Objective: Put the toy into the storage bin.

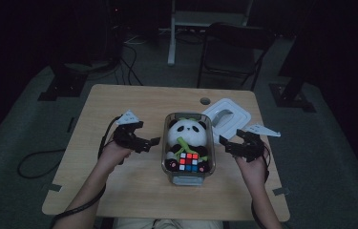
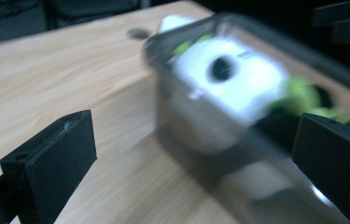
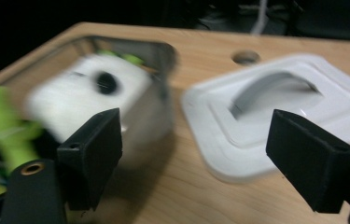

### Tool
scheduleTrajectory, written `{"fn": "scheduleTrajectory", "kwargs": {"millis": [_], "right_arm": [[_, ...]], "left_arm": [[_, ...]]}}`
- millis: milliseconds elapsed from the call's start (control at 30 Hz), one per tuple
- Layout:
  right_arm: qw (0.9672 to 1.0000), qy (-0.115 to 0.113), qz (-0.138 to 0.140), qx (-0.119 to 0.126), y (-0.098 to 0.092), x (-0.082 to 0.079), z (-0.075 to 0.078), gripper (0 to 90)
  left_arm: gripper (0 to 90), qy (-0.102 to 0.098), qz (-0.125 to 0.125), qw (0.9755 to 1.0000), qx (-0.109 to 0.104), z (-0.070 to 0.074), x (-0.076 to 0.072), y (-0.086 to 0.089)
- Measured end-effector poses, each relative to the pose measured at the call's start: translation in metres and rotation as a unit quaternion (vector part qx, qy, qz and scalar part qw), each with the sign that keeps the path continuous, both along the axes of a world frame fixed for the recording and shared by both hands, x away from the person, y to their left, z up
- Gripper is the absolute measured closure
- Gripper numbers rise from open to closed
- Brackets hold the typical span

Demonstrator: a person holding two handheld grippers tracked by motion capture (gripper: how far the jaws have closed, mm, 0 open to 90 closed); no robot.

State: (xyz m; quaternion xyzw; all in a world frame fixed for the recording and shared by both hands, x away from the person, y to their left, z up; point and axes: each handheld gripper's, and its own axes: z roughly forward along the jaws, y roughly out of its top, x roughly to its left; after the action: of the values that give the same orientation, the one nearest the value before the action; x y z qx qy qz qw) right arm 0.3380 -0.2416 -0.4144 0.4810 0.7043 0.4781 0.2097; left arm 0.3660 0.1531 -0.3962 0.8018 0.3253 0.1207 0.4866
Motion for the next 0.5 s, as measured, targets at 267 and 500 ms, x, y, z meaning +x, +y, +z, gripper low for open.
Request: {"fn": "scheduleTrajectory", "kwargs": {"millis": [267,500], "right_arm": [[0.9971,-0.024,0.072,0.012,0.026,-0.027,0.026,35.1],[0.9885,-0.019,0.15,-0.001,0.053,-0.043,0.026,48.0]], "left_arm": [[6.6,0.0,-0.062,0.9976,0.031,0.022,-0.032,-0.037],[15.9,-0.007,-0.112,0.9933,0.028,0.026,-0.049,-0.058]]}}
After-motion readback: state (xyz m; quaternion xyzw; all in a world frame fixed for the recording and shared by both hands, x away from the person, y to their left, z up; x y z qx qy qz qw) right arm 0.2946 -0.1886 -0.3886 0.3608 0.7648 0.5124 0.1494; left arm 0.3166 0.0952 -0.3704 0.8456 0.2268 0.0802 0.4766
